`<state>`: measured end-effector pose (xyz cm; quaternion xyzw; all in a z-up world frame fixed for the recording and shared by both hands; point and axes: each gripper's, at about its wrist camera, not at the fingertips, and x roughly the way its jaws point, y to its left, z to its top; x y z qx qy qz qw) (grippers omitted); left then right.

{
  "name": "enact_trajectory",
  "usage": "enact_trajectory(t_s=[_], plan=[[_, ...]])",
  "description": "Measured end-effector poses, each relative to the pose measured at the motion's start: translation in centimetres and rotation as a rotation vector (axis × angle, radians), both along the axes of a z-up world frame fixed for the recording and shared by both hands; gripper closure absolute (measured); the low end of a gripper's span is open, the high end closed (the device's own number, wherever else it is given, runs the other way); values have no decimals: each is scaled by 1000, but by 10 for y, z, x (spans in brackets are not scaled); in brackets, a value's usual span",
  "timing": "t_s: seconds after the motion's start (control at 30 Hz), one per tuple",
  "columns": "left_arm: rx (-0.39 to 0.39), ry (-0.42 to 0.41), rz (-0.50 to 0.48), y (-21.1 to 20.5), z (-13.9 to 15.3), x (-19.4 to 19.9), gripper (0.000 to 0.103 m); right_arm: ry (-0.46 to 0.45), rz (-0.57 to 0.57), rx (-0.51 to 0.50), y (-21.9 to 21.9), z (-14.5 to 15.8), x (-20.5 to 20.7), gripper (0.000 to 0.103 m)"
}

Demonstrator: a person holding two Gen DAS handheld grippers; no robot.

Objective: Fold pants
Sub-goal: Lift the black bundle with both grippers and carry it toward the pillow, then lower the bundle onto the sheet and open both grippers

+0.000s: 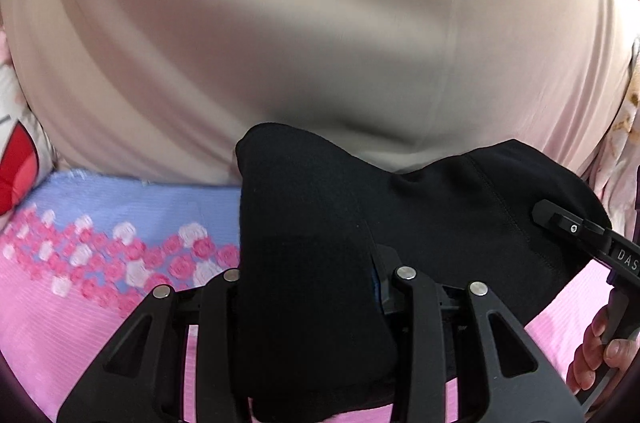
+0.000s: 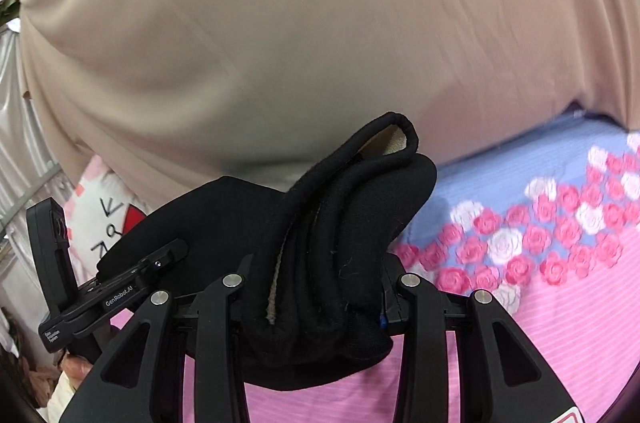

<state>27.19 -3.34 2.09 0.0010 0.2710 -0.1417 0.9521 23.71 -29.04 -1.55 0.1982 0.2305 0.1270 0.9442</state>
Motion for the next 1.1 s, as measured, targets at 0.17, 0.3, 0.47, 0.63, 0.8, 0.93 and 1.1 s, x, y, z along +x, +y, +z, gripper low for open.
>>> enact_trajectory(t_s=[0.17, 0.3, 0.47, 0.63, 0.8, 0.93, 1.1], plan=[[6, 70, 5, 1, -29, 12, 68, 77, 2, -16, 0, -32, 15, 66], [42, 101, 11, 4, -46, 12, 62, 171, -17, -51, 0, -50, 20, 45], [23, 225, 71, 18, -57, 17, 36, 292, -98, -22, -18, -64, 14, 25], [21, 236, 173, 50, -35, 0, 34, 230, -241, -12, -45, -34, -27, 30], [-12, 235, 213, 53, 0, 3, 34, 164, -106, -83, -6, 13, -14, 95], [31, 259, 165, 23, -7, 25, 31, 196, -30, -181, 37, 11, 32, 96], [163, 323, 194, -2, -59, 52, 25, 347, -103, -296, 33, -45, 80, 99]])
